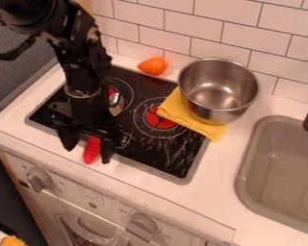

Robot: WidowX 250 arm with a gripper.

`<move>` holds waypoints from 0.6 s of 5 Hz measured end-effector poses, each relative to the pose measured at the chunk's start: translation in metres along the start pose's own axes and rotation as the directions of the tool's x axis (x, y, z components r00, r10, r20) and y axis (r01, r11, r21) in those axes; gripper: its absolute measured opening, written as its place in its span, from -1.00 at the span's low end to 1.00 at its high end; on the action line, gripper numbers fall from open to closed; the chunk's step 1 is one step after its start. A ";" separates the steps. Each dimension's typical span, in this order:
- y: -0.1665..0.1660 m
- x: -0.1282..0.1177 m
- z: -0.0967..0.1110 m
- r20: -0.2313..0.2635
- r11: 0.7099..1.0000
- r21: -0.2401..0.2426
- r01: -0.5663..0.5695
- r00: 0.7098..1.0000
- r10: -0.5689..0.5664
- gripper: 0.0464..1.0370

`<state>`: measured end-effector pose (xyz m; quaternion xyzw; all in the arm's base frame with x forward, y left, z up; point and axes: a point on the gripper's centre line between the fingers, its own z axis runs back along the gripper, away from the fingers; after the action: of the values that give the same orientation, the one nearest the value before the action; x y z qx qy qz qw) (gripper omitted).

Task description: Move the red spoon to the left side of the burner.

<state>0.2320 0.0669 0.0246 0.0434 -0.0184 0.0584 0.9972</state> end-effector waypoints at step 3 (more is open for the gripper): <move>0.012 -0.001 -0.020 -0.037 0.998 0.061 -0.016 0.999 0.018 0.92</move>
<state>0.2304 0.0807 0.0056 0.0724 0.0019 0.0682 0.9950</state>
